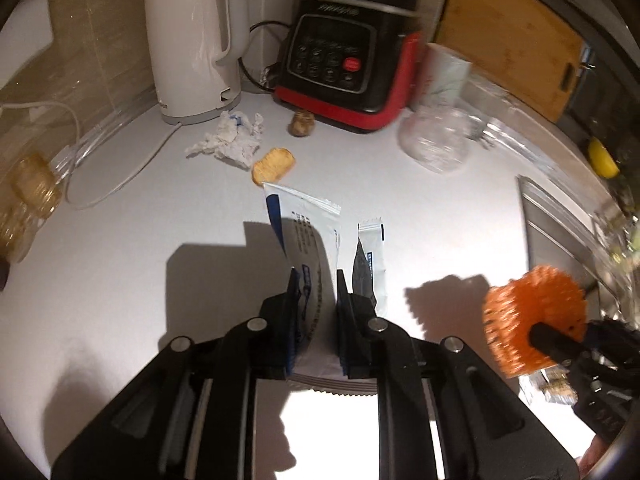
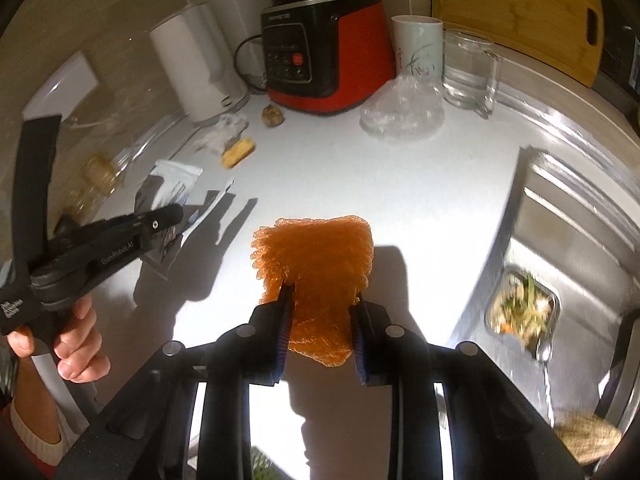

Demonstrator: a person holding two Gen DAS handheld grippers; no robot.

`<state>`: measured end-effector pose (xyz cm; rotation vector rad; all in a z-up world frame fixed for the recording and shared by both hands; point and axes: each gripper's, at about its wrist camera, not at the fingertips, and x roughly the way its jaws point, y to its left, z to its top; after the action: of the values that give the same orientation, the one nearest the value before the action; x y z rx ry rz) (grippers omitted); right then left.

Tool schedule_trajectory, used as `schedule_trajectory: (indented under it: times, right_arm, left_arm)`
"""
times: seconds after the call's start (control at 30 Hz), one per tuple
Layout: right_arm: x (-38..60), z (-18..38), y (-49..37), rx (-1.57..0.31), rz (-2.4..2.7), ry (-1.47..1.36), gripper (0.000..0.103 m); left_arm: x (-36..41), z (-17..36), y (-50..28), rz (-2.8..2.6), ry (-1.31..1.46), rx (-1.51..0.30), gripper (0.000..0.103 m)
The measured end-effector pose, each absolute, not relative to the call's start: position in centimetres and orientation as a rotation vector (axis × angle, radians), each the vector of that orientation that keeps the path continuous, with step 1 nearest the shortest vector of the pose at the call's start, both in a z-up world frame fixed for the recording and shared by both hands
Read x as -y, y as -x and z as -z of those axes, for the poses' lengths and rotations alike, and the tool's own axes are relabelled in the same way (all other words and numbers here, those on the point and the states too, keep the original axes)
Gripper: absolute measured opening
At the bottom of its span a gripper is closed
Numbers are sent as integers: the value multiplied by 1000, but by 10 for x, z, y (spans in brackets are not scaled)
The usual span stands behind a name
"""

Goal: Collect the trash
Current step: 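Carry the packet and foam net over the green basket and release both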

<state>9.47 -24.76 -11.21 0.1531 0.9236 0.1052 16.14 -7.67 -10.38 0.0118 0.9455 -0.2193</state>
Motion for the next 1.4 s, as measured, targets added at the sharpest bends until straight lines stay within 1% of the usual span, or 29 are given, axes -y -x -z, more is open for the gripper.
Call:
schedule_trajectory:
  times: [0.2,0.4,0.77,0.87,1.0,1.17,1.27,1.3,1.33,1.37,1.4]
  right_arm:
    - [237,111,-19,-936,-115,-150,27]
    - [230,116,33,-953,-110,-149,27]
    - [215,127,88,-960,-108,-137,28]
    - [200,152,105,-1007,-145,-115,28]
    - [180,208,122,-1110,-150,-106,28]
    - [166,269,121,-1210,-112,-73,29]
    - [164,300,117,-1265,-82,-72,34]
    - [163,306,116,-1286,-76,-79,38]
    - [163,310,116,-1298,-74,-85,48]
    - [161,312,115,-1303,-63,-89,53]
    - [161,311,116,-1299,-50,-88,62]
  left_arm:
    - [76,91,-93,266,-4,-956,15]
    - [76,86,-42,284,-18,-973,15]
    - [75,91,-1,338,-57,-993,15]
    - [70,94,9,365,-71,-994,15]
    - [65,103,21,404,-88,-1017,15]
    - [60,121,31,452,-123,-1063,16]
    - [58,132,34,469,-148,-1095,15]
    - [58,137,35,479,-154,-1109,15]
    - [58,141,37,486,-161,-1116,15]
    - [58,145,38,491,-170,-1121,16]
    - [57,147,40,496,-177,-1125,16]
